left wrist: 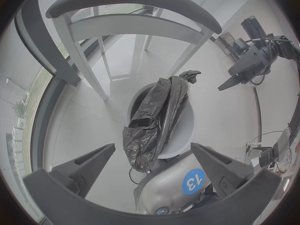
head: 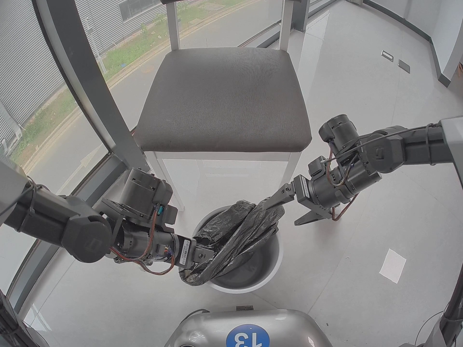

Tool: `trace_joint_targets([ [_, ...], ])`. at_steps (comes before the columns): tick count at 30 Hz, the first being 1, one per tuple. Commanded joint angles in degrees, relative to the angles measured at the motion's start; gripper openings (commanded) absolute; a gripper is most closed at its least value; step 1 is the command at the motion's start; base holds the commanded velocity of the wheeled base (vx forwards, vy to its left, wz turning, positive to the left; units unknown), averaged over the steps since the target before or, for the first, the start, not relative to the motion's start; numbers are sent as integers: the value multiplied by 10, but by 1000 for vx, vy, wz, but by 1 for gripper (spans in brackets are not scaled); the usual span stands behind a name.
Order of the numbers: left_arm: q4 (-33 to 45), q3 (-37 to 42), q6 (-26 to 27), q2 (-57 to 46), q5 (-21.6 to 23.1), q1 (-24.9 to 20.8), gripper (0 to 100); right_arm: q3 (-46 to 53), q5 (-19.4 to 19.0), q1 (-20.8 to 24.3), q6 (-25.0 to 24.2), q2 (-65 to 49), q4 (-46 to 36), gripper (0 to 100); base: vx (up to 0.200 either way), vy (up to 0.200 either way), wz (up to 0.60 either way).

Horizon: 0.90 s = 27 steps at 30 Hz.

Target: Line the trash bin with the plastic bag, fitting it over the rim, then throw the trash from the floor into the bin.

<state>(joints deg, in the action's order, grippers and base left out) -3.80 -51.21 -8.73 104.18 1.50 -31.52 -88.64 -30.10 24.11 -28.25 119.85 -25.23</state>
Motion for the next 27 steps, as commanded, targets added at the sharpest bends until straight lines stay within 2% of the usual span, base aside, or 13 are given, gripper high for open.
trace_joint_targets([
  [1, -3, 2, -1, 7, 2, -20, 100, 52, 4, 3, 15, -60, 4, 100, 0, 0, 0],
  [4, -4, 2, -1, 11, 2, -30, 100, 107, 35, 4, 35, -78, 17, 100, 0, 0, 0],
  [5, -4, 2, -1, 11, 2, -30, 100, 107, 35, 4, 35, -78, 17, 100, 0, 0, 0],
  [6, -5, -1, 0, 9, 2, -36, 100, 154, 60, 9, 42, -103, 48, 100, 0, 0, 0],
  [8, -5, -3, 0, 8, 2, -36, 100, 164, 64, 10, 43, -111, 56, 100, 0, 0, 0],
  [9, -6, -20, -1, 8, 2, -37, 100, 218, 70, 12, 44, -151, 96, 100, 0, 0, 0],
  [11, -6, -20, -1, 8, 2, -37, 100, 218, 70, 12, 44, -151, 96, 100, 0, 0, 0],
  [12, -7, -33, 2, 11, 3, -37, 100, 265, 70, 10, 55, -183, 116, 100, 0, 0, 0],
  [21, -6, -49, 13, 14, 2, -55, 100, 377, 87, 2, 55, -272, 118, 100, 0, 0, 0],
  [27, -17, -23, 13, 16, 6, -67, 100, 392, 99, 0, 50, -309, 113, 100, 0, 0, 0],
])
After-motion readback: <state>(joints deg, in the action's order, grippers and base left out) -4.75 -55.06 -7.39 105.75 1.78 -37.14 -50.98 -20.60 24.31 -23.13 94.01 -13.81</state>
